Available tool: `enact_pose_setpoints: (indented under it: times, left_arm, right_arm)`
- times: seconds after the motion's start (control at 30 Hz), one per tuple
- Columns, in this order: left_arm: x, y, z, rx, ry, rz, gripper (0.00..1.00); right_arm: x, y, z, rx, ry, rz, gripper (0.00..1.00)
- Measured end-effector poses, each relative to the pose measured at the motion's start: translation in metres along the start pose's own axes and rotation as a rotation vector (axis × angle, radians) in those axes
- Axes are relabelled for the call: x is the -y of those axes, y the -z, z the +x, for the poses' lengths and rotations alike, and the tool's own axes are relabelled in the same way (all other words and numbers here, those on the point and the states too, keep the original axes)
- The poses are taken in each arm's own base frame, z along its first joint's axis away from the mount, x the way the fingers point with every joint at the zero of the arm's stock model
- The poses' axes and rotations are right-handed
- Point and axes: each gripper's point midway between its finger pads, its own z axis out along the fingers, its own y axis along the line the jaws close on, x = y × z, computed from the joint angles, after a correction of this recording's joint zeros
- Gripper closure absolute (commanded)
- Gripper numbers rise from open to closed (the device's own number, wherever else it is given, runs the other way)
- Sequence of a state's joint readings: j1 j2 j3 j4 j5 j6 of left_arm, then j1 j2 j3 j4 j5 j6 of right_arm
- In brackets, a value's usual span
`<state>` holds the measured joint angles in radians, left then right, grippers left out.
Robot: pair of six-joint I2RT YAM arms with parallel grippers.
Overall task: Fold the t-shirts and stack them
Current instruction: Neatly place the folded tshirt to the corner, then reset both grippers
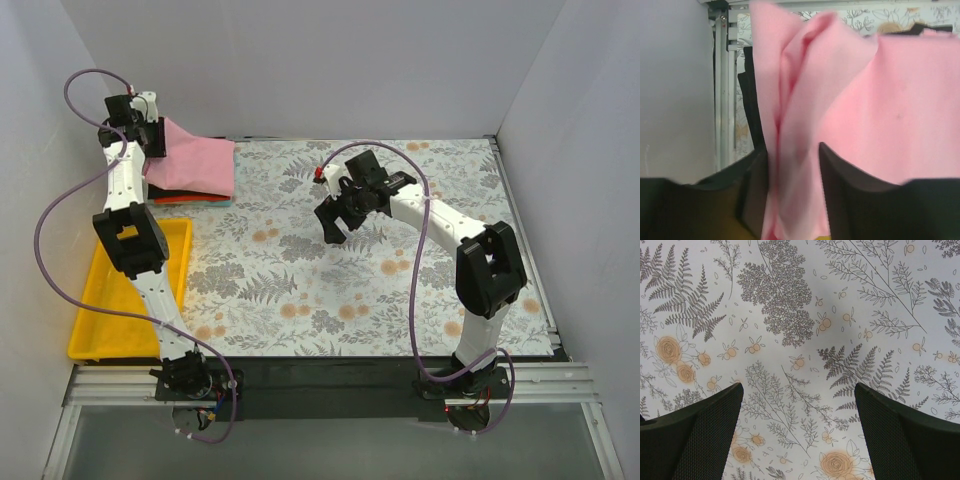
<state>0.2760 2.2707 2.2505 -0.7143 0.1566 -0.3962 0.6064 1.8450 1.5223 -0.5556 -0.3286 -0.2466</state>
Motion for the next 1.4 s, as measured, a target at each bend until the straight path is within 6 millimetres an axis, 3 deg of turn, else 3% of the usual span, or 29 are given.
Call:
enact_pose_setpoints:
  times: [0.03, 0.13, 0.27, 0.37, 0.47, 0.57, 0.67, 0.8, 0.9, 1.0, 1.1, 1.17, 1.27, 1.33, 1.4]
  left_arm:
    - [-0.001, -0.001, 0.0, 0.0, 0.007, -0.005, 0.43]
    - [-0.006, -0.003, 0.0, 0.004, 0.006, -0.02, 0.22]
    - [-0.015, -0.001, -0.01, 0.028, 0.012, -0.05, 0.18]
    - [-0.026, 0.012, -0.035, 0.093, 0.007, -0.08, 0.16]
    - [-0.032, 0.038, -0.059, 0.161, 0.0, -0.085, 0.16]
    - [-0.026, 0.076, -0.076, 0.203, -0.006, -0.063, 0.16]
    - [0.004, 0.124, -0.096, 0.254, -0.013, 0.005, 0.15]
    - [0.092, 0.178, -0.104, 0.282, -0.02, 0.204, 0.15]
    - [0.179, 0.199, -0.078, 0.228, -0.041, 0.382, 0.15]
    - [0.263, 0.205, -0.024, 0.105, -0.064, 0.544, 0.15]
    - [0.312, 0.205, 0.038, -0.054, -0.065, 0.666, 0.14]
    - [0.318, 0.201, 0.08, -0.163, -0.042, 0.687, 0.14]
    - [0.309, 0.2, 0.128, -0.271, -0.004, 0.67, 0.14]
    - [0.302, 0.208, 0.144, -0.291, 0.006, 0.657, 0.14]
    - [0.296, 0.219, 0.145, -0.27, 0.002, 0.648, 0.14]
  right_arm:
    - [0.0, 0.0, 0.001, -0.004, -0.002, -0.001, 0.02]
    - [0.0, 0.0, 0.002, -0.009, -0.003, -0.002, 0.02]
    - [0.001, 0.002, 0.003, -0.017, 0.001, 0.002, 0.02]
    - [0.008, 0.006, 0.003, -0.014, -0.004, 0.012, 0.02]
    - [0.024, 0.02, 0.004, 0.004, -0.034, 0.042, 0.02]
    - [0.056, 0.053, 0.001, 0.058, -0.09, 0.105, 0.02]
    - [0.093, 0.101, 0.0, 0.141, -0.151, 0.199, 0.02]
    - [0.129, 0.174, 0.018, 0.245, -0.235, 0.342, 0.02]
    - [0.127, 0.209, 0.047, 0.28, -0.297, 0.413, 0.02]
    - [0.11, 0.219, 0.071, 0.292, -0.32, 0.436, 0.02]
    - [0.082, 0.213, 0.102, 0.279, -0.331, 0.43, 0.02]
    - [0.065, 0.207, 0.121, 0.269, -0.339, 0.417, 0.02]
    - [0.049, 0.201, 0.139, 0.261, -0.346, 0.407, 0.01]
    - [0.045, 0.197, 0.147, 0.252, -0.353, 0.401, 0.02]
    - [0.043, 0.194, 0.151, 0.244, -0.363, 0.393, 0.02]
